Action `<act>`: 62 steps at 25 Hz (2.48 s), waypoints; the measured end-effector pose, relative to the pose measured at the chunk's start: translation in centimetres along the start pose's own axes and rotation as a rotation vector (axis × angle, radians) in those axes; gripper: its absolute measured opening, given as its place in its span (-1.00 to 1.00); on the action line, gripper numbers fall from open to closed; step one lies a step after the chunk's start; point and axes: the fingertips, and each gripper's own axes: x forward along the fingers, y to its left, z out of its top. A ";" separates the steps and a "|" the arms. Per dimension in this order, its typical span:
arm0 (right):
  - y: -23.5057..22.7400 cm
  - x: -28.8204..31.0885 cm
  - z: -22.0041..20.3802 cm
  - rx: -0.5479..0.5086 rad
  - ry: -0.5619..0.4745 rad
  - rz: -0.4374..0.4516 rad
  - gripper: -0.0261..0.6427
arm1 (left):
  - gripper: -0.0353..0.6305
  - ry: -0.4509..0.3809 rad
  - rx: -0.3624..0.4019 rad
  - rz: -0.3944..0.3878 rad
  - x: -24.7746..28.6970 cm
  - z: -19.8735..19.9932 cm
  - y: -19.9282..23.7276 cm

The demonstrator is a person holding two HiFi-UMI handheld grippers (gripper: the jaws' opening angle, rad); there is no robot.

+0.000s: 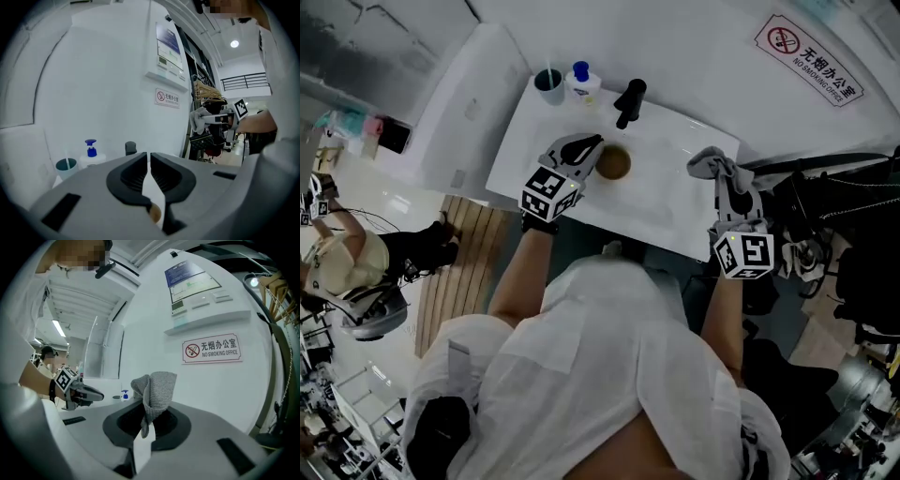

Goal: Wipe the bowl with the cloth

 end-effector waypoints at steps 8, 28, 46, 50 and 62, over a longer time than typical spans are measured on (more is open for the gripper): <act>0.4 3.7 -1.6 -0.001 0.030 0.040 -0.81 | -0.82 0.112 -0.025 -0.015 3.4 -3.8 2.9; 1.0 7.2 -6.5 0.014 0.130 0.143 -0.81 | -0.50 0.535 -0.140 -0.008 9.8 -21.5 5.9; 0.6 9.6 -7.8 0.023 0.166 0.160 -0.81 | -0.45 0.833 -0.193 0.012 10.7 -29.7 5.6; 0.5 9.6 -8.0 0.021 0.173 0.160 -0.81 | -0.46 0.827 -0.216 0.017 10.9 -29.6 5.5; 0.7 9.6 -8.2 0.010 0.181 0.145 -0.81 | -0.84 0.772 -0.234 -0.018 11.2 -25.5 3.1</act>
